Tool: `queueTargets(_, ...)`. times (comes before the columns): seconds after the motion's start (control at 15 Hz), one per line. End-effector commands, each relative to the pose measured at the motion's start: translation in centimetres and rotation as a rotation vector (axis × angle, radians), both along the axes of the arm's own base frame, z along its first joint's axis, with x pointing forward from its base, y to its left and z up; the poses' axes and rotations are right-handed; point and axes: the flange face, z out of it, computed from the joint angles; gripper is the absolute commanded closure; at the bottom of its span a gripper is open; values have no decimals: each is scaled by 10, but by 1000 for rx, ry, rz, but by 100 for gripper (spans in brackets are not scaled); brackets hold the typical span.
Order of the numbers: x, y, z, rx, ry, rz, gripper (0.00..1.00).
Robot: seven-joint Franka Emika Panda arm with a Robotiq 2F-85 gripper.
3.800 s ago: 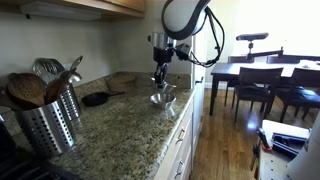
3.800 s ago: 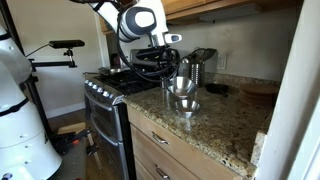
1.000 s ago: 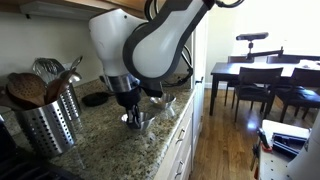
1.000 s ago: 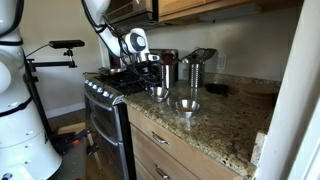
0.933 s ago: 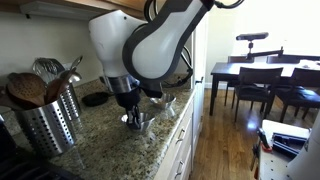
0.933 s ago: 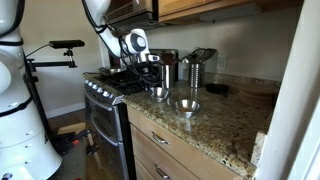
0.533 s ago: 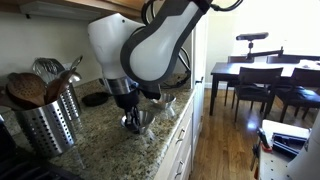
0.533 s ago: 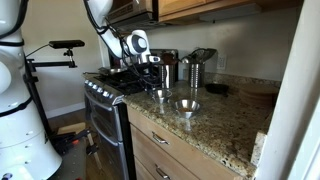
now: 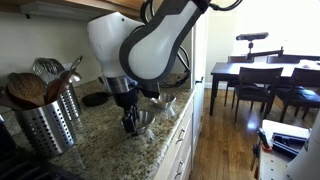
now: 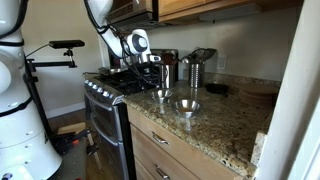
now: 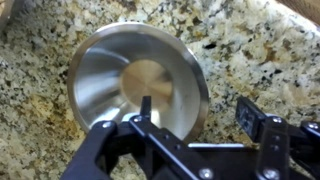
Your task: Pick up the silver bowl and pour its contents in the other silver bowl.
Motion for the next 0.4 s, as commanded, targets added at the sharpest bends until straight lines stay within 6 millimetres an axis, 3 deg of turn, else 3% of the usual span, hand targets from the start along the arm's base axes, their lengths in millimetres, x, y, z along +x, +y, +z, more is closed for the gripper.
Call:
queueTargets(0.0, 1, 0, 2, 1, -2, 0, 8)
queueTargets(0.07, 2, 1, 3, 2, -3, 0, 1)
queueTargets(0.33, 2, 1, 3, 2, -4, 0, 1)
